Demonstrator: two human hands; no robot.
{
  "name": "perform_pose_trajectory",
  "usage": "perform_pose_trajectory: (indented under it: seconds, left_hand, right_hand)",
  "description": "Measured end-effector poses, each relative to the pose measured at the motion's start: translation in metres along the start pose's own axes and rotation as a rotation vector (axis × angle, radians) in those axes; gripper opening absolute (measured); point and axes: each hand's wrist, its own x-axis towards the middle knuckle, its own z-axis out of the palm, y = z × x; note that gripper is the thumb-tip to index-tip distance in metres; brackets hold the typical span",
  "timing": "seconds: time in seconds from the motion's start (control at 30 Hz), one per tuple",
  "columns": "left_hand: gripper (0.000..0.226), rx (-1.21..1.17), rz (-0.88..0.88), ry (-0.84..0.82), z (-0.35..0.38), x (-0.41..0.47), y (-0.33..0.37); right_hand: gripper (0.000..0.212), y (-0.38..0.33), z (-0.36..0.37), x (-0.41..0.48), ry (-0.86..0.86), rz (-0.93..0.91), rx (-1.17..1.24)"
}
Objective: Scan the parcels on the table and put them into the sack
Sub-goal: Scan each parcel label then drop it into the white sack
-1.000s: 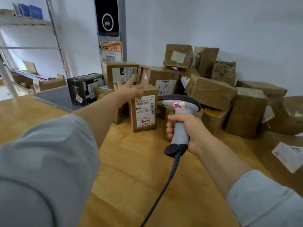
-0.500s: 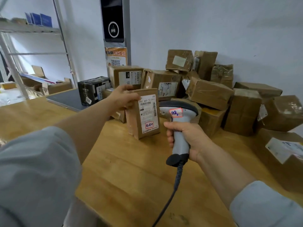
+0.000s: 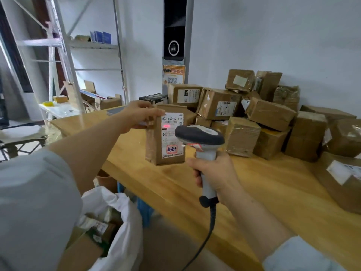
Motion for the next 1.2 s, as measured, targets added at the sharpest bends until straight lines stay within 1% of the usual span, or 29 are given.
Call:
perform_pose_trajectory:
  seconds: [0.07,0.2,0.43,0.67,0.8,0.87,1.03,1.2]
  left_hand:
    - [0.046,0.018,0.013,0.017,-0.012,-0.010,-0.004]
    - [0.068,0.030,0.022,0.059,-0.031,-0.024,-0.012]
    - [0.075,0.015,0.004,0.102,-0.053,-0.035,-0.021]
    - [0.059,0.022,0.012,0.121,-0.065,-0.038,-0.032]
    - [0.062,0.022,-0.024,0.142,-0.071,-0.037,-0.040]
    - [0.056,0.019,-0.021,0.146,-0.072,-0.036,-0.042]
    - [0.030,0.011,-0.023,0.161,-0.075,-0.038,-0.046]
    - [0.026,-0.004,-0.027,0.169,-0.081,-0.042,-0.051]
  right_hand:
    - [0.014,-0.004,0.008,-0.010,-0.011,-0.010,-0.011]
    - [0.012,-0.008,0.020,-0.023,-0.045,-0.003,-0.021]
    - [0.013,-0.008,0.035,-0.029,-0.066,-0.023,-0.016]
    - [0.015,-0.006,0.048,-0.031,-0.113,-0.038,-0.024]
    - [0.013,-0.006,0.054,-0.029,-0.139,-0.038,-0.014]
    - [0.014,-0.005,0.056,-0.028,-0.147,-0.035,-0.020]
    - [0.016,-0.003,0.062,-0.027,-0.162,-0.039,-0.015]
    - [0.019,0.000,0.070,-0.027,-0.183,-0.052,-0.026]
